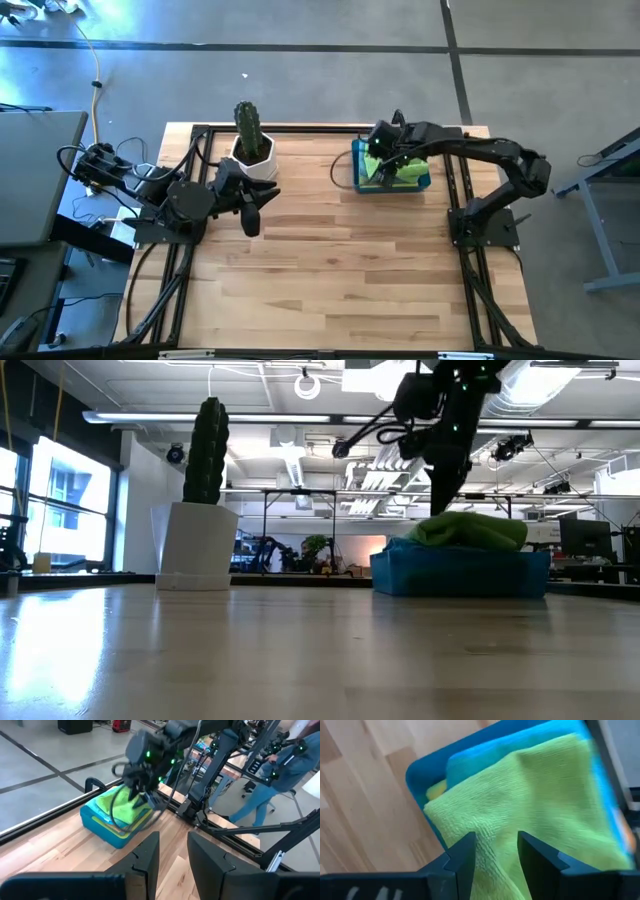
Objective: Fold microfiber towels
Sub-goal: Put the folded green microfiber cloth into the blue bin
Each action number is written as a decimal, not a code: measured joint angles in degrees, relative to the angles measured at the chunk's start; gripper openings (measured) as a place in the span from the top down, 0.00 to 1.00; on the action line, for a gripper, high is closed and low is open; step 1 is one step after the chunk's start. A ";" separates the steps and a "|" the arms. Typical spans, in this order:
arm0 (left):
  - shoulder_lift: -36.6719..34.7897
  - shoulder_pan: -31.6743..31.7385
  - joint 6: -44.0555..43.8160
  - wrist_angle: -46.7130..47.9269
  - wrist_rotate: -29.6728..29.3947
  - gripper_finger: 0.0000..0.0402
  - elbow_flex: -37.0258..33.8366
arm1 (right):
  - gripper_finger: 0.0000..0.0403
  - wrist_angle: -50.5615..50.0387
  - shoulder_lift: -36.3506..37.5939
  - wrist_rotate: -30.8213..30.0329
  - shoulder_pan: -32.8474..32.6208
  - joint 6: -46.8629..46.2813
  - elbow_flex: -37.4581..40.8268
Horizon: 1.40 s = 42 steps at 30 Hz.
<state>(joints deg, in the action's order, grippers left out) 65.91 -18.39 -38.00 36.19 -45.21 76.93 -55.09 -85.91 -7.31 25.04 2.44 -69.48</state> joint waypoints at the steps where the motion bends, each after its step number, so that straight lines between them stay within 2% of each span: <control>1: 0.00 0.00 0.49 0.02 0.02 0.78 0.00 | 0.65 1.75 -0.02 0.36 -0.08 0.02 1.75; 4: 0.00 0.00 1.76 0.00 0.03 0.78 0.00 | 0.65 8.84 -0.02 2.49 -0.02 -0.04 6.83; 8: 0.00 0.02 2.80 0.00 -0.05 0.78 0.00 | 0.65 19.10 -0.02 9.28 -0.04 -0.10 11.77; 13: 0.00 0.04 3.10 0.00 -0.26 0.78 0.00 | 0.65 24.04 -0.02 9.52 0.16 -0.07 13.86; 20: 0.00 0.04 3.09 0.00 -0.29 0.78 0.00 | 0.65 14.12 3.69 8.59 0.83 -0.07 6.52; 25: 0.00 0.04 2.83 0.00 -0.31 0.78 0.00 | 0.65 6.25 8.13 4.37 1.00 -0.07 4.26; 31: 0.00 0.00 2.80 0.00 -0.07 0.78 0.00 | 0.65 -5.41 9.46 3.82 2.31 -1.11 6.69; 37: 0.00 0.00 2.75 0.00 -0.02 0.78 0.00 | 0.65 -5.71 9.46 0.71 3.57 -1.14 13.11; 42: 0.00 0.00 2.69 0.00 -0.01 0.78 0.00 | 0.65 -5.48 9.46 0.48 4.84 -2.49 18.12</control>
<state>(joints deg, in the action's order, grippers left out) 65.91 -18.39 -35.31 36.18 -45.22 76.93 -60.58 -76.44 -6.83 29.88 -0.05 -51.35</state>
